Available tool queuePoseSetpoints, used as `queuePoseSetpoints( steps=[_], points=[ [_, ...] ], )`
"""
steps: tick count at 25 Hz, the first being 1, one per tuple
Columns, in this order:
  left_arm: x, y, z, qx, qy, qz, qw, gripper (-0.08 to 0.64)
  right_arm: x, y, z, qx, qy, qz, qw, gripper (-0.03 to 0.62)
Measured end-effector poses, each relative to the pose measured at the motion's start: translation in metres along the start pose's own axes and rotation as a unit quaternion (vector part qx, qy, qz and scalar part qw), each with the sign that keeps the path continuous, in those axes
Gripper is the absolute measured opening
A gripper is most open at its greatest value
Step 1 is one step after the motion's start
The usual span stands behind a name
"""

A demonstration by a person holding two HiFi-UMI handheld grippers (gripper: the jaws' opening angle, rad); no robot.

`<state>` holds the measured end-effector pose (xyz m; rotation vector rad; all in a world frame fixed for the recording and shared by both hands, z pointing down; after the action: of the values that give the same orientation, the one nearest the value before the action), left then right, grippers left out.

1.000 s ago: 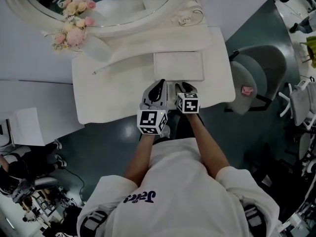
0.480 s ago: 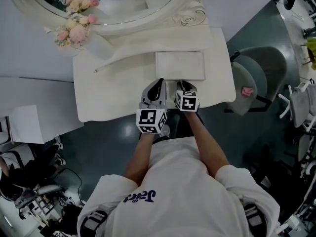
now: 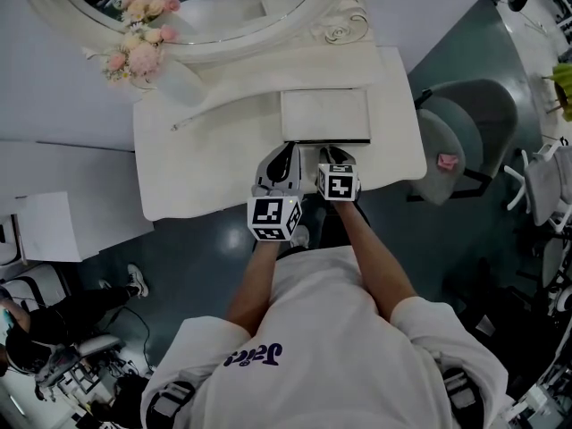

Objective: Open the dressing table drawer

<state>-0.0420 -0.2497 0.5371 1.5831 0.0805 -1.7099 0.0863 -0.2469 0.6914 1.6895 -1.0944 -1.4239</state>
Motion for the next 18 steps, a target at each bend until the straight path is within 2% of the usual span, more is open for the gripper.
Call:
queuePoseSetpoints(
  steps=[18],
  points=[
    [-0.008,-0.022,-0.014,-0.005,0.015,-0.005,0.9999,0.012,-0.027,-0.014,0.005,-0.002,-0.001,-0.004,1.0,0.069]
  ],
)
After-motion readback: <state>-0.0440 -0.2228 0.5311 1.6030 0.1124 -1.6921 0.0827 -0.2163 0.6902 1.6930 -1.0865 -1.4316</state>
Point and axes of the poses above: the fingertips, and each gripper's own axes: y forward along the fingers, z to its left, x out of its top, the point moved 5 cm from there along -y, backward along the fingers, and after that the axes turned 15 degrees about z, right-handed, at the moved point
